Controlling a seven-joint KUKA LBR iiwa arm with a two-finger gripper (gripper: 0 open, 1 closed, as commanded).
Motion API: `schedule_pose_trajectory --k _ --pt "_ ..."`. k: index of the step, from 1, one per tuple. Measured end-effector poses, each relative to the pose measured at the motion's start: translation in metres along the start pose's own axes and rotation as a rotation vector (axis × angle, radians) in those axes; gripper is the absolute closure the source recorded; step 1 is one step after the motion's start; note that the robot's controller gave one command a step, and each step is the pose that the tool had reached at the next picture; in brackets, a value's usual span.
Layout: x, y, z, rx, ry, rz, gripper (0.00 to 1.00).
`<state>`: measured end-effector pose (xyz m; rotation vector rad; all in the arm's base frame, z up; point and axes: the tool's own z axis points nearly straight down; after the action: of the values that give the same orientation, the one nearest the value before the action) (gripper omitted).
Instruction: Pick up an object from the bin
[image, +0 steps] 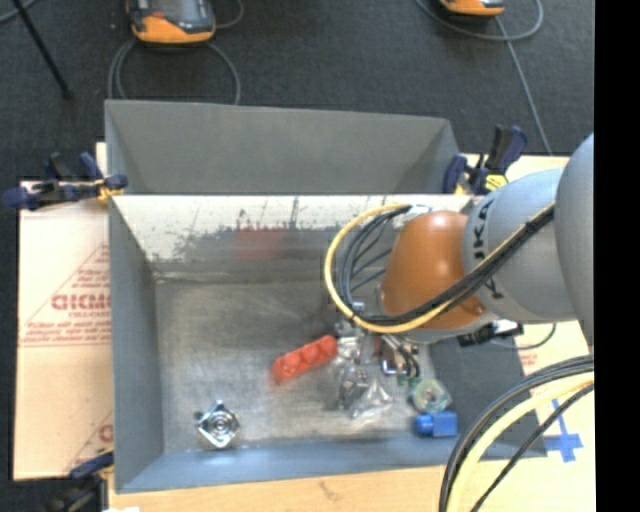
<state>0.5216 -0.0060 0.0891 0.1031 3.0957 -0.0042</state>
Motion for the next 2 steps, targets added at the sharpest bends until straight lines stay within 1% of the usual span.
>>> schedule_pose_trajectory --k 1,2 --pt "-0.022 0.079 -0.007 -0.007 0.036 -0.065 0.00" --pt "-0.014 0.050 0.016 -0.006 0.032 -0.021 0.00"
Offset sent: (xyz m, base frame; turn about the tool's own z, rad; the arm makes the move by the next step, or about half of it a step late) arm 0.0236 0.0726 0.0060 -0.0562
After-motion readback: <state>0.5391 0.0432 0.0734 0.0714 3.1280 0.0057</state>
